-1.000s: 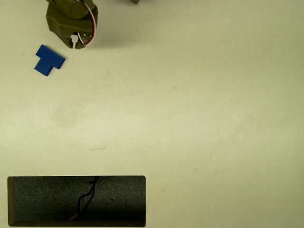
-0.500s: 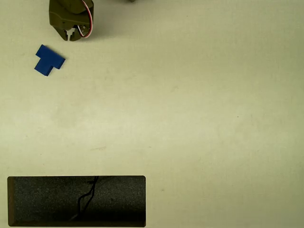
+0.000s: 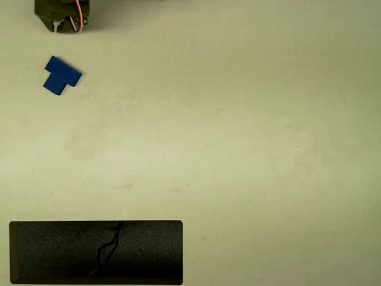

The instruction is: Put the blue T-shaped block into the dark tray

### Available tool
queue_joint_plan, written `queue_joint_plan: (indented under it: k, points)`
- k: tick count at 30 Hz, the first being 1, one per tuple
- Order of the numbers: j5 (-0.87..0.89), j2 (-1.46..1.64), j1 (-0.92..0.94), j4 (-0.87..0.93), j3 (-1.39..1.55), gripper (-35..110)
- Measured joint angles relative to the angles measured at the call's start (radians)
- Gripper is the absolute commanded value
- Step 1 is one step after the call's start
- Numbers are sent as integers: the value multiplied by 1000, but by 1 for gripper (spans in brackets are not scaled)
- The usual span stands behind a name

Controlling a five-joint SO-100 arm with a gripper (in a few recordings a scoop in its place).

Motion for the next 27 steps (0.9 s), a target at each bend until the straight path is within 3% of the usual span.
queue_joint_plan:
  k: [11, 27]
  points:
    - [164, -319, -123, -229, -155, 0]
    - [397, -494, -348, -419, -247, 0]
